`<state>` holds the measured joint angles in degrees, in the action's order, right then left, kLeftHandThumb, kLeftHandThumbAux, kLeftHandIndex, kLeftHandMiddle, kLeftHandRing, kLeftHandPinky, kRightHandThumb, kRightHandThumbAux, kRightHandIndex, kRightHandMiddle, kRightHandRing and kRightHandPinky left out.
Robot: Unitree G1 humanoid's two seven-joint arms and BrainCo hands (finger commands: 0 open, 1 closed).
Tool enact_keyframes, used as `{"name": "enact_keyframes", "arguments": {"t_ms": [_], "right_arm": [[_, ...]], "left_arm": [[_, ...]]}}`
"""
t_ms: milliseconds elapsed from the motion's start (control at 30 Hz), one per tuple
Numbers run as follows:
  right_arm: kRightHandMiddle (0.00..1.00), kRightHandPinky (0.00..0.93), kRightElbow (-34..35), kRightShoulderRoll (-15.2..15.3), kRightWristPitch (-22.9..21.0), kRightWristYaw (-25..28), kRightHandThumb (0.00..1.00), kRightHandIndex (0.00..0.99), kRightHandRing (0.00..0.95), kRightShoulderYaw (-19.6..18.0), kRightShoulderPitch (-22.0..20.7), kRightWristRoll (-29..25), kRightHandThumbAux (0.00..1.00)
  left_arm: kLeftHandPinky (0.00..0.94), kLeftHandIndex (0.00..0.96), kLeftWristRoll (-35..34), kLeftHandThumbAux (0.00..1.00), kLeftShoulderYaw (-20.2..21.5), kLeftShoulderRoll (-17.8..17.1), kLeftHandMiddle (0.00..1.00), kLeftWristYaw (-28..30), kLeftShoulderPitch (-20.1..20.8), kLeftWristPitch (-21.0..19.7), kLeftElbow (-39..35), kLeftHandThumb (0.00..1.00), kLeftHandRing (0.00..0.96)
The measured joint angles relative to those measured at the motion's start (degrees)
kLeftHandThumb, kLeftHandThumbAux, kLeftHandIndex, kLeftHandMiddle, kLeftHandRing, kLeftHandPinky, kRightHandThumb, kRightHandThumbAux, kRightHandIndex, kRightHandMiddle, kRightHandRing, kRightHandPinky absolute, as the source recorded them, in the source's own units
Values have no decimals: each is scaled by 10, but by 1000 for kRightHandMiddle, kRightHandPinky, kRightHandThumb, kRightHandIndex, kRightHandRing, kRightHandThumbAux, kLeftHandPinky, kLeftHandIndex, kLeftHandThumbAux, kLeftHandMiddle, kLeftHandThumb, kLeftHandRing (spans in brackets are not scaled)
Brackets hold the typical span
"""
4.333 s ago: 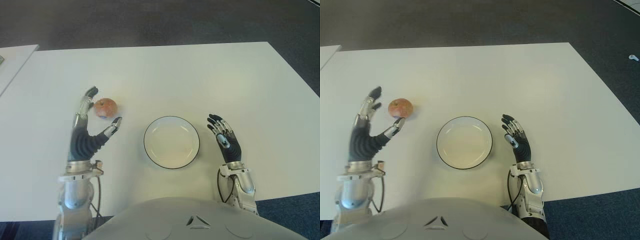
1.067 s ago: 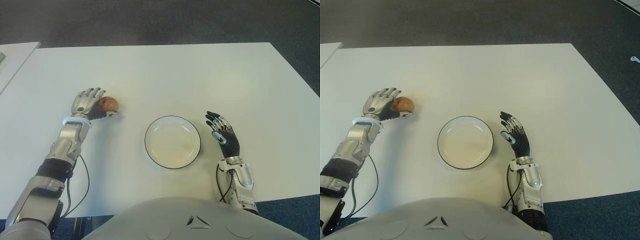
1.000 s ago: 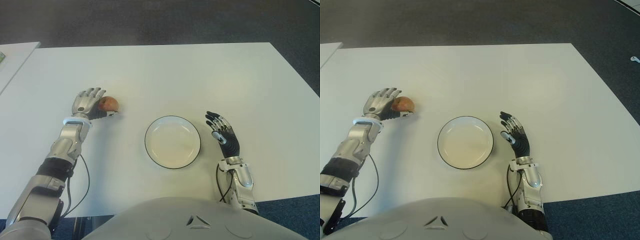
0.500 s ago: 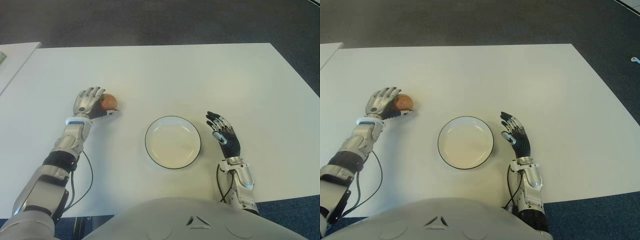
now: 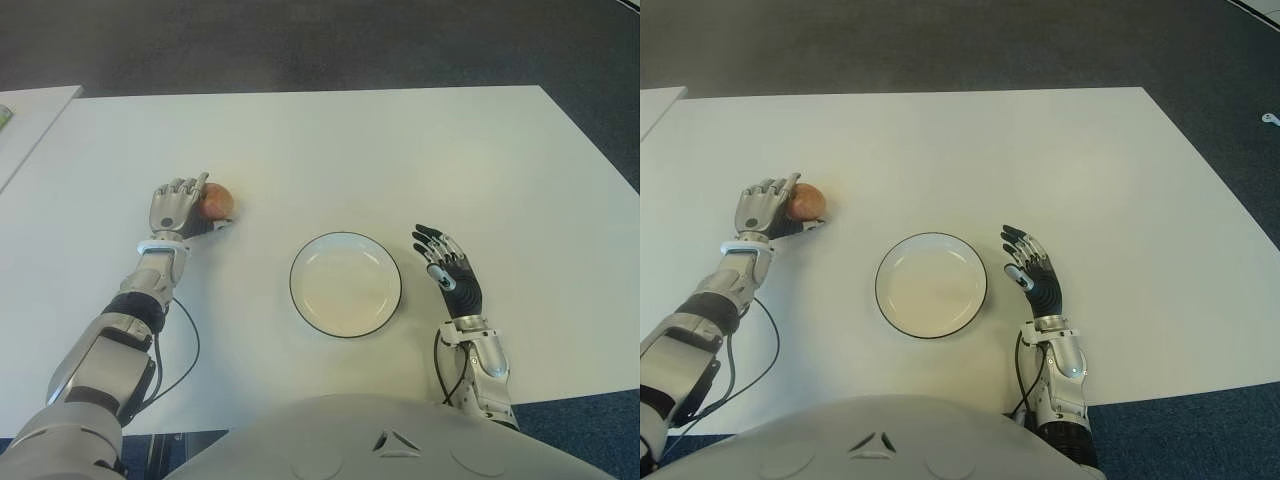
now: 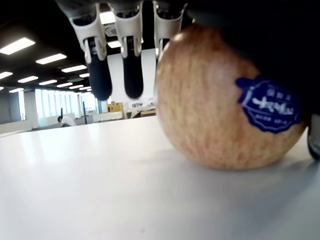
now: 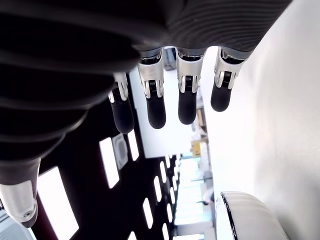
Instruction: Put the apples into the plate.
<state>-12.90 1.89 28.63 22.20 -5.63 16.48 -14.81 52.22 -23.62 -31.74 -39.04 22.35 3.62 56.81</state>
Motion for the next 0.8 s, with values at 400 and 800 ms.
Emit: {"name": "enact_keyframes", "arguments": {"t_ms": [400,800], "right_arm": [[204,158,0,-1,0,2,239,217,150,-2,0,-2,556],[207,164,-1,-1,0,3,259,217,156,-3,0,-2,555]], "left_arm": [[827,442,-75,697,3,-2,866,31,-13,64,-19,748,848],[808,443,-98,696,0,-8,883,65,-12,88,-28,751,862]]}}
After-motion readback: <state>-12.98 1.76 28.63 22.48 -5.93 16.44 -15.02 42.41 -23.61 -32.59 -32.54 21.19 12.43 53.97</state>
